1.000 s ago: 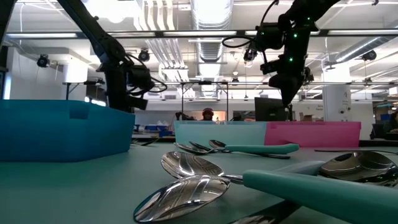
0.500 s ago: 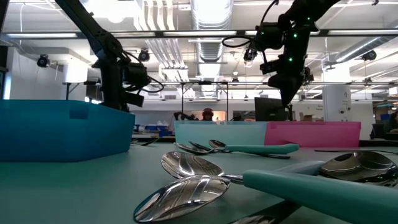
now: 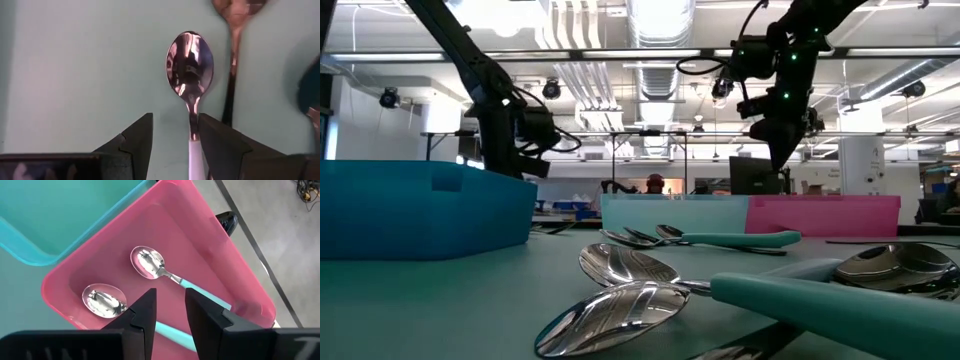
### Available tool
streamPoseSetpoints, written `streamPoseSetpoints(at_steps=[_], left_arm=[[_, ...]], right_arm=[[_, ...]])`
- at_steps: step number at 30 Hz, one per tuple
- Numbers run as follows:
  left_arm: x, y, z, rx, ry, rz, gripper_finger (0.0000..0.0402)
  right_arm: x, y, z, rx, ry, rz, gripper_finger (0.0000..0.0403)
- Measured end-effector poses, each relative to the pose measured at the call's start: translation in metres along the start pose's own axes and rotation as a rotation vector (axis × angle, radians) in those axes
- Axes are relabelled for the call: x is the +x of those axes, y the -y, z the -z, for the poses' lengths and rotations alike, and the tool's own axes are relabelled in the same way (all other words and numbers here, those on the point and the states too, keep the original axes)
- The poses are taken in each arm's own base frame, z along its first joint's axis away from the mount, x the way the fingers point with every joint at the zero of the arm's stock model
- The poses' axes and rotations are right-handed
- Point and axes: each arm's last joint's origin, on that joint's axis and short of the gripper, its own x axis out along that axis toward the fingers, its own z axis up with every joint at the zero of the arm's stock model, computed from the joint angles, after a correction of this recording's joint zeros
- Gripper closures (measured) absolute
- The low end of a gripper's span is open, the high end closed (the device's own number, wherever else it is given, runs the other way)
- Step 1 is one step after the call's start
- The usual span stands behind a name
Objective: Sort silverware by color (type)
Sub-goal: Put the top left green spoon into the red bin, then put the top left blue spoon into the light blue bin
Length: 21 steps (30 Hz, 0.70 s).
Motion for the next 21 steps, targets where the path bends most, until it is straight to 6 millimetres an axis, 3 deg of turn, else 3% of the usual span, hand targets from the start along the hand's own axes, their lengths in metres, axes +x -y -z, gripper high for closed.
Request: streamPoseSetpoints(at_steps=[4, 9, 12, 17, 21], left_arm=[[0.012, 0.002, 0.004, -0.011, -0.041, -0.009, 0.0260], [0.013, 0.002, 0.004, -0.058, -0.033, -0.002, 0.0271], [0.012, 0.001, 0.003, -0.083, -0.032, 0.008, 0.0302], [0.012, 0.001, 0.004, -0.139, -0.031, 0.020, 0.0388], [0.012, 0.001, 0.004, -0.166, -0.025, 0.024, 0.0390]], right_arm=[[0.000, 0.000, 0.000, -0.001, -0.001, 0.000, 0.0309], [0.000, 0.000, 0.000, 0.000, -0.001, 0.000, 0.0310], [0.000, 0.000, 0.000, 0.001, -0.001, 0.000, 0.0310], [0.000, 0.000, 0.000, 0.002, -0.001, 0.000, 0.0310], [0.000, 0.000, 0.000, 0.002, -0.001, 0.000, 0.0310]])
